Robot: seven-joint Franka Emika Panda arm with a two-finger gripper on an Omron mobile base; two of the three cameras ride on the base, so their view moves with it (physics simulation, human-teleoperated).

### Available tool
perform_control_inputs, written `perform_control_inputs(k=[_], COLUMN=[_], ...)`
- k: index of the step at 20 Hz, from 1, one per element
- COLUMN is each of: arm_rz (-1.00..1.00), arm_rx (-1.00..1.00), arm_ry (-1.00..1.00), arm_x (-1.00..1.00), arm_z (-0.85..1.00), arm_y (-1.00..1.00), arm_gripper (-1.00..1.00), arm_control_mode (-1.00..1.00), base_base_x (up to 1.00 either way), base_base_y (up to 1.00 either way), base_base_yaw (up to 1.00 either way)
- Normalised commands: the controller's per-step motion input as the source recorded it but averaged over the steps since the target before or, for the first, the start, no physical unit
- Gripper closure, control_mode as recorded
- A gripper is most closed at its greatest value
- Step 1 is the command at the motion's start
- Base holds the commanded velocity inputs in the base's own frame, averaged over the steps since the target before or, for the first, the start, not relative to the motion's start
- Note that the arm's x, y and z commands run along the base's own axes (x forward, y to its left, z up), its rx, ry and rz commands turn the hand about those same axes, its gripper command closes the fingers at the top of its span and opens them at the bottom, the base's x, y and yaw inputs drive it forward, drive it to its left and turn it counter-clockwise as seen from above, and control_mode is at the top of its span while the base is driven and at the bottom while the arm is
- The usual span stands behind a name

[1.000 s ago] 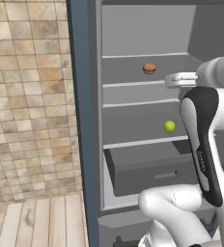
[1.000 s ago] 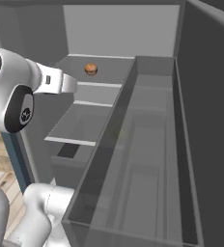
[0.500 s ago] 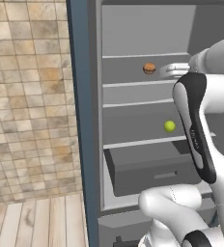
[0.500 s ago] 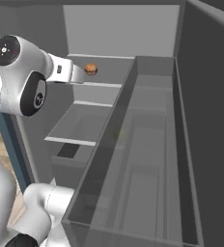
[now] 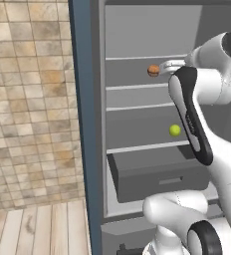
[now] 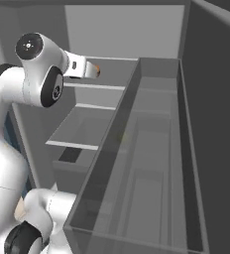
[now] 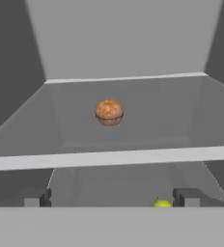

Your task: Retrieve the tangerine and pear from the fridge and place them into the bowl on the dining table.

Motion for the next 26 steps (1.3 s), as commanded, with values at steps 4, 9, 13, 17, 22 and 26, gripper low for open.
perform_control_inputs(k=[4, 9, 13, 17, 22, 26], arm_rz=[0.00, 0.00, 0.00, 0.00, 0.00, 0.00], arm_rx=[0.00, 0.00, 0.00, 0.00, 0.00, 0.00], arm_ry=[0.04, 0.02, 0.00, 0.00, 0.01, 0.01], arm_x=[0.56, 0.56, 0.49, 0.41, 0.37, 0.35], arm_z=[-0.26, -0.17, 0.00, 0.00, -0.02, -0.05], arm_y=[0.00, 0.00, 0.00, 0.00, 0.00, 0.00], arm_gripper=[-1.00, -1.00, -1.00, -1.00, -1.00, -1.00], arm_control_mode=[-1.00, -1.00, -1.00, -1.00, -1.00, -1.00], base_base_x=[0.00, 0.00, 0.00, 0.00, 0.00, 0.00], base_base_y=[0.00, 0.00, 0.00, 0.00, 0.00, 0.00], base_base_yaw=[0.00, 0.00, 0.00, 0.00, 0.00, 0.00])
